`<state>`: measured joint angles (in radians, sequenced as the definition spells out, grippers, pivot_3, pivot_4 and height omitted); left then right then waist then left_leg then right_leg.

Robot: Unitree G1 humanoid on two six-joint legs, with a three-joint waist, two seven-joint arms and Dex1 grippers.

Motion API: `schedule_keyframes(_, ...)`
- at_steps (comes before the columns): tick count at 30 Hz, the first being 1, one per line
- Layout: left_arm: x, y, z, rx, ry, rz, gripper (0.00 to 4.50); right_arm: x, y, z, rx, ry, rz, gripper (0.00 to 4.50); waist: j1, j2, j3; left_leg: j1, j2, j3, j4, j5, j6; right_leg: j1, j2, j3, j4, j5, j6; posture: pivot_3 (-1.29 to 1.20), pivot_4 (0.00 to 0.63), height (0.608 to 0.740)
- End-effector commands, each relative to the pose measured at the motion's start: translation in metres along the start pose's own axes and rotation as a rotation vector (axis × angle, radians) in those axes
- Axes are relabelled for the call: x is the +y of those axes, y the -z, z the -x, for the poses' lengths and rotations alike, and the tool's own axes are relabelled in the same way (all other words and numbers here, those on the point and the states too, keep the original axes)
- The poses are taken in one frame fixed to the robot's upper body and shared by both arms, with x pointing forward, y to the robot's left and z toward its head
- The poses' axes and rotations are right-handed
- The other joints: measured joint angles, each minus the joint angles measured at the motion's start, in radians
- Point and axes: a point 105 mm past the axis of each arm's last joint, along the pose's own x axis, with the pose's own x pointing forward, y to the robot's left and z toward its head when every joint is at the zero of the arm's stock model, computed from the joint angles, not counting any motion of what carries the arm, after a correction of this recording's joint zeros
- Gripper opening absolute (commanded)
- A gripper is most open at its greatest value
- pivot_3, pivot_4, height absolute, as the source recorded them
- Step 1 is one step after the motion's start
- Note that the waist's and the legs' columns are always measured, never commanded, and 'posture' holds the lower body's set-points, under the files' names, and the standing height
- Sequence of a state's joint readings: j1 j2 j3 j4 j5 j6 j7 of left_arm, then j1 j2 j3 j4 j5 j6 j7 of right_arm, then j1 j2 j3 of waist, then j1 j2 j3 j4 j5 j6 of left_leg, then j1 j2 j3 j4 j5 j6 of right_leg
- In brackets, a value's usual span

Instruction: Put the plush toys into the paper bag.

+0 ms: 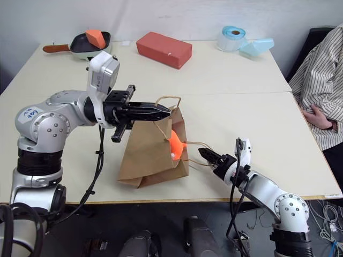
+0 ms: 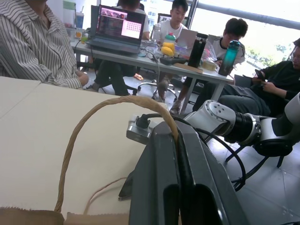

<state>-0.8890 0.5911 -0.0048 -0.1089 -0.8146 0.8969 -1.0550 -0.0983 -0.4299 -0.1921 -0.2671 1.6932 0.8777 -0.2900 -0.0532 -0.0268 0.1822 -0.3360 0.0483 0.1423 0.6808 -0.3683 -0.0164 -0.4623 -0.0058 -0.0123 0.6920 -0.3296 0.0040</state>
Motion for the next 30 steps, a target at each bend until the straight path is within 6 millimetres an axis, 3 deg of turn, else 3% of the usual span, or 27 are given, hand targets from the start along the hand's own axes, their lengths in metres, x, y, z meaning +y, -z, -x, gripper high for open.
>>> schedule_keyframes(1, -0.004, -0.011, 0.004, -0.011, -0.013, -0.059, 0.0, 0.018, -0.008, 0.009, -0.03, -0.074, 0.092, 1.72, -0.001, 0.0, 0.0, 0.0, 0.0, 0.0, 0.0, 0.0, 0.0, 0.0, 0.0, 0.0, 0.0, 0.0, 0.0, 0.0, 0.15, 0.74)
schedule_keyframes(6, 0.003, -0.009, 0.011, -0.018, -0.059, -0.056, 0.0, 0.054, -0.024, 0.023, -0.059, -0.215, 0.228, 0.04, -0.004, 0.0, 0.0, 0.001, 0.0, 0.0, 0.0, 0.0, 0.0, 0.0, 0.0, 0.0, 0.001, 0.0, 0.0, 0.0, 0.15, 0.74)
schedule_keyframes(9, 0.009, -0.011, 0.016, -0.026, -0.094, -0.071, 0.0, 0.09, -0.045, 0.036, -0.102, -0.346, 0.342, 0.04, -0.003, 0.0, 0.0, 0.0, 0.0, 0.0, 0.0, 0.0, 0.0, 0.0, 0.0, 0.0, 0.0, 0.0, 0.0, 0.0, 0.15, 0.74)
schedule_keyframes(13, 0.022, -0.032, 0.026, -0.095, -0.153, -0.115, 0.0, 0.148, -0.075, 0.062, -0.153, -0.55, 0.472, 0.04, -0.001, 0.0, 0.0, 0.0, 0.0, 0.0, 0.001, 0.0, 0.0, 0.0, 0.0, 0.0, 0.001, 0.0, 0.0, 0.0, 0.15, 0.74)
schedule_keyframes(17, 0.033, -0.049, 0.03, -0.153, -0.205, -0.154, 0.0, 0.187, -0.083, 0.081, -0.162, -0.689, 0.579, 0.04, 0.004, 0.0, 0.0, -0.001, 0.0, -0.002, 0.0, 0.0, 0.0, 0.0, 0.0, -0.003, -0.002, 0.0, 0.0, 0.0, 0.15, 0.74)
schedule_keyframes(20, 0.042, -0.044, 0.029, -0.158, -0.236, -0.161, 0.0, 0.186, -0.075, 0.069, -0.128, -0.612, 0.732, 0.04, 0.007, 0.0, 0.0, -0.001, 0.0, -0.001, -0.001, 0.0, 0.0, 0.0, 0.0, -0.003, -0.003, 0.0, 0.0, 0.0, 0.15, 0.74)
schedule_keyframes(23, 0.048, -0.032, 0.02, -0.162, -0.237, -0.137, 0.0, 0.166, -0.07, 0.046, -0.132, -0.462, 0.872, 0.04, 0.008, 0.0, 0.0, -0.001, 0.0, -0.001, -0.001, 0.0, 0.001, 0.0, 0.0, -0.003, -0.003, 0.0, 0.0, 0.0, 0.15, 0.74)
schedule_keyframes(26, 0.05, -0.017, 0.012, -0.145, -0.224, -0.117, 0.0, 0.146, -0.069, 0.03, -0.157, -0.355, 0.946, 0.04, 0.009, 0.0, 0.0, -0.002, 0.0, -0.001, -0.001, 0.0, 0.0, 0.0, 0.0, -0.003, -0.003, 0.0, 0.0, 0.0, 0.15, 0.74)
schedule_keyframes(30, 0.059, -0.006, 0.017, -0.119, -0.268, -0.099, 0.0, 0.138, -0.065, 0.024, -0.192, -0.335, 0.995, 0.04, 0.008, 0.0, 0.0, -0.002, 0.0, -0.001, -0.001, 0.0, 0.0, -0.001, 0.0, -0.003, -0.002, 0.0, 0.0, 0.0, 0.15, 0.74)
